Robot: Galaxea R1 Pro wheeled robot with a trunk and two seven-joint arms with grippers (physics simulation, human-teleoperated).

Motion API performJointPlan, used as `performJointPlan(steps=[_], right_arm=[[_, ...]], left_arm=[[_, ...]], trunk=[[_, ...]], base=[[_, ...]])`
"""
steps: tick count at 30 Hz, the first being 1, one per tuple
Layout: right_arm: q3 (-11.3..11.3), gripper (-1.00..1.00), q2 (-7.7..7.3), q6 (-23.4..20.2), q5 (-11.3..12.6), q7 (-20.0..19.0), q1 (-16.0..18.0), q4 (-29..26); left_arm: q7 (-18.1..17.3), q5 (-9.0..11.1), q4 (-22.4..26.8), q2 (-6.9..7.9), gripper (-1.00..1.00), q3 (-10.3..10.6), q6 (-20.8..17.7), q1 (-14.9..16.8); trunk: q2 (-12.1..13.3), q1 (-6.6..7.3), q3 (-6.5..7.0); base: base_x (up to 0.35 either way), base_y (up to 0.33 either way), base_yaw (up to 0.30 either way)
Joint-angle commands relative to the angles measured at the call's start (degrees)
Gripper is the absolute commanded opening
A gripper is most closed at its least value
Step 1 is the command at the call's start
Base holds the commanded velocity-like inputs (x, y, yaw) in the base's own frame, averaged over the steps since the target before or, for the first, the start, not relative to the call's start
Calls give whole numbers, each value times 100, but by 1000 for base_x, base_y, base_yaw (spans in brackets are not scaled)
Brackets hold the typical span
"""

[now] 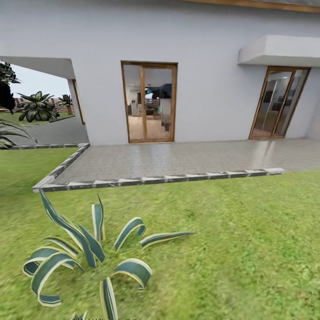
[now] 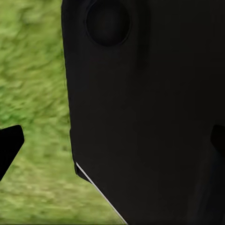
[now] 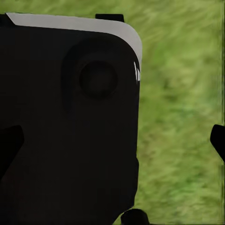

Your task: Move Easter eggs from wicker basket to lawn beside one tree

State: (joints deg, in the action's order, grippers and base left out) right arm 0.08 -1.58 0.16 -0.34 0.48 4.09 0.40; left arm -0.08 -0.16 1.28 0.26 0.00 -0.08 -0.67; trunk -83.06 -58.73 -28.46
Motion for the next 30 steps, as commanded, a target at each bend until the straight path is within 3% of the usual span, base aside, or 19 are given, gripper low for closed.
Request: performJointPlan(steps=[1,12,22,30], right_arm=[[1,100,0,2,-6,3,4,4],[1,100,0,-7,-10,-4,4,4],[1,100,0,-7,-10,-4,4,4],[2,100,0,-7,-10,-4,4,4]], left_arm=[[-1,-2,12,1,100,0,-1,-4],[-1,-2,12,1,100,0,-1,-4],[-1,7,12,1,100,0,-9,-4],[-1,7,12,1,100,-6,-10,-4]], trunk=[[-2,0,-4],[-2,0,-4],[-2,0,-4],[-2,0,-4]], base=[[0,-287,226],[0,-286,59],[0,-284,207],[30,-281,33]])
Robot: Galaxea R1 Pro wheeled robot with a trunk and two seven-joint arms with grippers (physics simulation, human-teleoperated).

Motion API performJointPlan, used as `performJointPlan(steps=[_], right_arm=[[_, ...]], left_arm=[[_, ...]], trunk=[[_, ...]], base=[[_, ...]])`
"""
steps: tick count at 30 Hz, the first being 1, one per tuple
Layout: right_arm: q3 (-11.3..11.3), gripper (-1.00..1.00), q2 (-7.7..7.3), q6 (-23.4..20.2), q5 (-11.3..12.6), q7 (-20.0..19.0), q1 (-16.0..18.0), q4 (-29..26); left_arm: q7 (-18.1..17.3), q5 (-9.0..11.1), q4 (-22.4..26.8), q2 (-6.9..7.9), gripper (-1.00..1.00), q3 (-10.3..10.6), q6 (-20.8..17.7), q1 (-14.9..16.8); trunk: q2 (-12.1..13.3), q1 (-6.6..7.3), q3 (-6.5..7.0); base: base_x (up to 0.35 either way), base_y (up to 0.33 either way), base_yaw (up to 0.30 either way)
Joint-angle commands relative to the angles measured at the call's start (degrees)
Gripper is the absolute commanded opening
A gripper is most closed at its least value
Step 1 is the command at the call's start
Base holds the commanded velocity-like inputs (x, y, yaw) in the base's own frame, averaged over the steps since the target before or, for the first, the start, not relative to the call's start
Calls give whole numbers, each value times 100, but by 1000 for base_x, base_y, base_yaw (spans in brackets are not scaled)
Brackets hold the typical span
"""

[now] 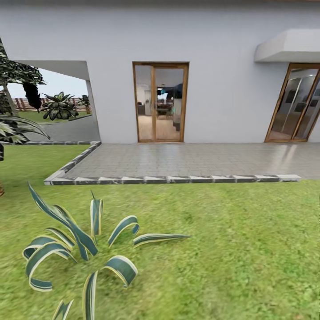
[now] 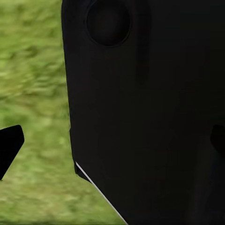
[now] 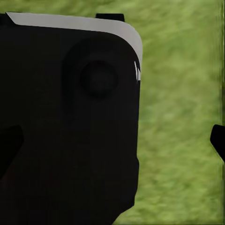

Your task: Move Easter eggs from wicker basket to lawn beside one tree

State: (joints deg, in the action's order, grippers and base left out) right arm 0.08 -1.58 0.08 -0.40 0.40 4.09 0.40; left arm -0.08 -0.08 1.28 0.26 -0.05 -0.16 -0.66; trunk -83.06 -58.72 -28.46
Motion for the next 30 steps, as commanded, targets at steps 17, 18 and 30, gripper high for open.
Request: performJointPlan(steps=[17,18,30], right_arm=[[8,100,0,1,-4,4,4,4],[8,100,0,1,-4,4,4,4],[2,100,-7,1,-4,4,4,4]], left_arm=[[-1,17,12,1,100,-4,-2,-4],[-1,17,12,1,100,-4,-2,-4],[-1,17,12,-1,100,-4,-2,-4]], trunk=[[-2,-1,-4],[-2,-1,-4],[-2,-1,-4]], base=[[192,-252,1],[223,-249,0],[234,-250,0]])
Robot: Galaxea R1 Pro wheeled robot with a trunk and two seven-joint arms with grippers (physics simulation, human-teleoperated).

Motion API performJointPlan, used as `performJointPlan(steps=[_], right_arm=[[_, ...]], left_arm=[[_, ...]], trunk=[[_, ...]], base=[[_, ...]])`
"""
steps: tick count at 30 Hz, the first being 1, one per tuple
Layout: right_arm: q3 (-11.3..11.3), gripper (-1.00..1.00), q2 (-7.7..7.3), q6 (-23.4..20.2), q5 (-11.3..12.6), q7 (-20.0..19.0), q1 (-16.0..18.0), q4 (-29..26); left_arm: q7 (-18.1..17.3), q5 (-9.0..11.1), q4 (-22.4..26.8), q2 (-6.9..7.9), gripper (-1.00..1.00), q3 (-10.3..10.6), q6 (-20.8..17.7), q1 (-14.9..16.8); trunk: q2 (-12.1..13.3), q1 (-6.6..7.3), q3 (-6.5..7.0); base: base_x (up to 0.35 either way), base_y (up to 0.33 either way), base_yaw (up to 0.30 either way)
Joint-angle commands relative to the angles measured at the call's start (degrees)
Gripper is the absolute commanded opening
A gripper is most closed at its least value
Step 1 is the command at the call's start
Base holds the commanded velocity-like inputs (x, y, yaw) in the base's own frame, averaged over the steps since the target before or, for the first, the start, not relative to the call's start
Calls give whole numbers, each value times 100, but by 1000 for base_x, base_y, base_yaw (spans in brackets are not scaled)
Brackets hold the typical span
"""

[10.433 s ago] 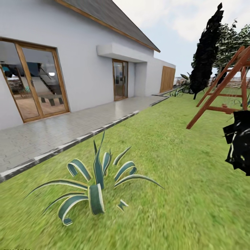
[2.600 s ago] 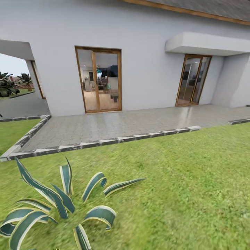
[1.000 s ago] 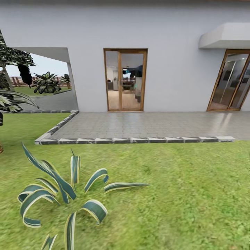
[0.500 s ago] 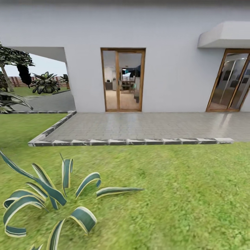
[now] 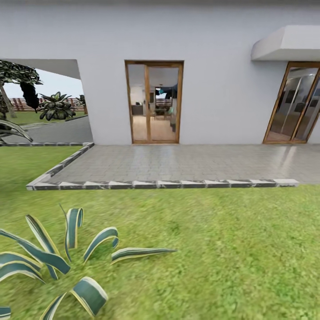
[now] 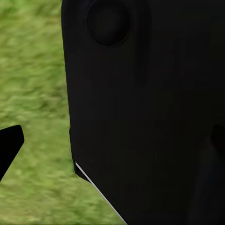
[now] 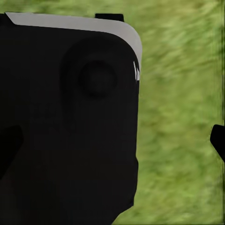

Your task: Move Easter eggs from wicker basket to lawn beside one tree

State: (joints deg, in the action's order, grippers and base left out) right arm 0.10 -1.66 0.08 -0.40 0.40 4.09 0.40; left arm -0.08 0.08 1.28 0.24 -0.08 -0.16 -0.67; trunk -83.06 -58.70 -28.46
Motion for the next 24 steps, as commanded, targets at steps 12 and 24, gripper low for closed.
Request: performJointPlan(steps=[12,24], right_arm=[[4,100,1,3,-4,4,4,4],[3,100,0,1,-4,4,4,4]], left_arm=[[-1,1,12,-2,100,-5,-2,-4],[-1,1,12,-3,100,-8,-2,-4]], trunk=[[-2,-2,-17],[-2,-2,-50]], base=[[237,-250,-67],[237,-250,-238]])
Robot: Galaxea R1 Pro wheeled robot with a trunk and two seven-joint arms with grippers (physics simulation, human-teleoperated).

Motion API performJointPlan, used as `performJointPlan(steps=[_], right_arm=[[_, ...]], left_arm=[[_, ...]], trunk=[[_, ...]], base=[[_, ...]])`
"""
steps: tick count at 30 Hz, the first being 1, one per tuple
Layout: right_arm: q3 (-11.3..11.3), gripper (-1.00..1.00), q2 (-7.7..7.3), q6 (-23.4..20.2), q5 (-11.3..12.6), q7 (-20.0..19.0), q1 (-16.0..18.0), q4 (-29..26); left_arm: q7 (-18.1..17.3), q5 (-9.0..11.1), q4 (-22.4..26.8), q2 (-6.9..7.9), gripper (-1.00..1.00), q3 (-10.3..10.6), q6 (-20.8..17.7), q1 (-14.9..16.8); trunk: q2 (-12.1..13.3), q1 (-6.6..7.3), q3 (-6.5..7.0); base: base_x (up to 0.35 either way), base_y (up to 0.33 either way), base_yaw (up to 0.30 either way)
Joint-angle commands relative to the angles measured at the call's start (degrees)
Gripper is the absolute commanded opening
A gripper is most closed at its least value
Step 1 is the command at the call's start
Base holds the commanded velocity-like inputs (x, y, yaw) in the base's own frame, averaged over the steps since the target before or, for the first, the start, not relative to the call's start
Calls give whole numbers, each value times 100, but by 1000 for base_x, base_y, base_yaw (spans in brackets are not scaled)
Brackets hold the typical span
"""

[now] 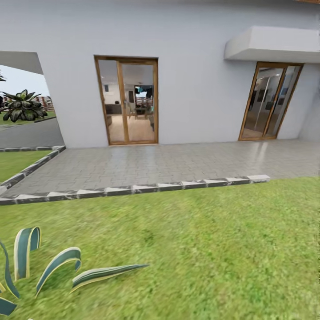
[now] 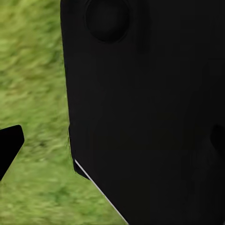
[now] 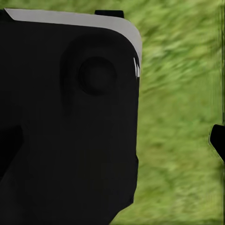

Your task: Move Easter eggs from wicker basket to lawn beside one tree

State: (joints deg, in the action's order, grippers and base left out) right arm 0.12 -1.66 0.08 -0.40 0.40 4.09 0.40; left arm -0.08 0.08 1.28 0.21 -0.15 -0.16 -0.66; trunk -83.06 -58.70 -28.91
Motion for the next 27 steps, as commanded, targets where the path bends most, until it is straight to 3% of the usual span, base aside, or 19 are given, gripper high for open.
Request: performJointPlan(steps=[1,15,27], right_arm=[[0,100,0,1,-4,4,4,4],[4,100,2,1,-4,4,4,4],[3,100,3,9,-4,0,4,4]], left_arm=[[-1,1,12,0,100,-1,-2,-4],[-1,-4,12,4,100,5,-2,-4],[-1,-16,12,6,100,6,-2,-4]], trunk=[[-2,-2,-5],[-2,-2,-6],[-2,-2,-6]], base=[[237,-249,-74],[237,-249,-19],[237,-250,-268]])
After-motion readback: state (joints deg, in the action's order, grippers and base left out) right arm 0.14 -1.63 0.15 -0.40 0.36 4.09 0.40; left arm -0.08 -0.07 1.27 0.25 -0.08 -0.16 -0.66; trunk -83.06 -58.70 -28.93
